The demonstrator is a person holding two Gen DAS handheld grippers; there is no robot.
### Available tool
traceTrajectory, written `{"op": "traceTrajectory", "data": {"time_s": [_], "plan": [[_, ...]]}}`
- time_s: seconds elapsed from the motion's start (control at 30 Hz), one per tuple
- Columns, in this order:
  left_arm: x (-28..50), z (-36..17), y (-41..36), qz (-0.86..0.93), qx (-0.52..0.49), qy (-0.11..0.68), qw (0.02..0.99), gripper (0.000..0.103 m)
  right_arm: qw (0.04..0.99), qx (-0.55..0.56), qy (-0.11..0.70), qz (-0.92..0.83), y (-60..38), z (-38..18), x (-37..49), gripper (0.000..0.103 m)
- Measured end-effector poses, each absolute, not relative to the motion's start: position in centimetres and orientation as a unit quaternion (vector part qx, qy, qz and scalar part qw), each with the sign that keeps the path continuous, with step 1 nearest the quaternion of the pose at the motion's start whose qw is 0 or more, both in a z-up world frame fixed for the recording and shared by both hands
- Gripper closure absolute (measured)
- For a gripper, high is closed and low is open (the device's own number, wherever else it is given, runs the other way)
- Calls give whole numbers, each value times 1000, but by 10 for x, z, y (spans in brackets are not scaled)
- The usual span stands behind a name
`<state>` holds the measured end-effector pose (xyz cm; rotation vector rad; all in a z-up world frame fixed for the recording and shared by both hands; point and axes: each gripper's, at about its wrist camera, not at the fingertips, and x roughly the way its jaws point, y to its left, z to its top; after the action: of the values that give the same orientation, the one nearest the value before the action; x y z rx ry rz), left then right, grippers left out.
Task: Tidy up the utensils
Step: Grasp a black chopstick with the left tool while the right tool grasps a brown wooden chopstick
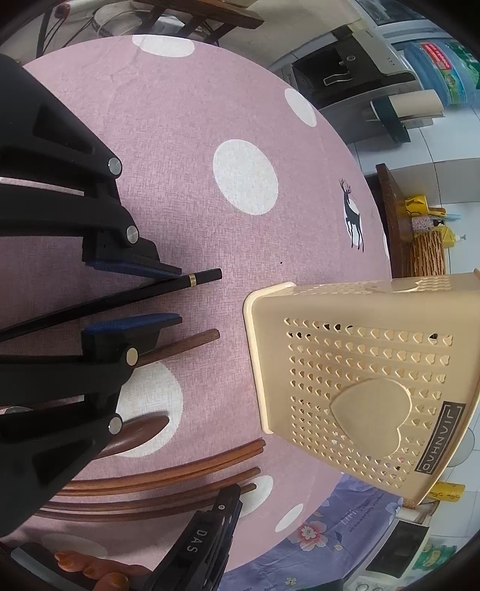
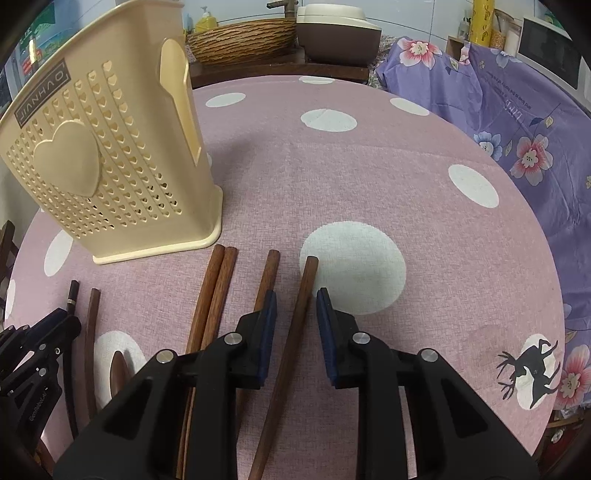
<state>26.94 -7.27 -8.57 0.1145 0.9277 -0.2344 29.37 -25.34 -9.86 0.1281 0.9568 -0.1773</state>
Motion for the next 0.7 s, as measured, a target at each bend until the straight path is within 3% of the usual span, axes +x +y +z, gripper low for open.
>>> {"op": "traceTrajectory", "data": {"time_s": [0.1, 0.7], "plan": [[271, -86, -74, -109, 58, 444, 887, 89, 884, 62, 456, -88, -255, -99, 293, 92], [275, -86, -77, -113, 46, 439, 890, 94, 889, 87, 446, -60, -262, -98, 295, 94]]}}
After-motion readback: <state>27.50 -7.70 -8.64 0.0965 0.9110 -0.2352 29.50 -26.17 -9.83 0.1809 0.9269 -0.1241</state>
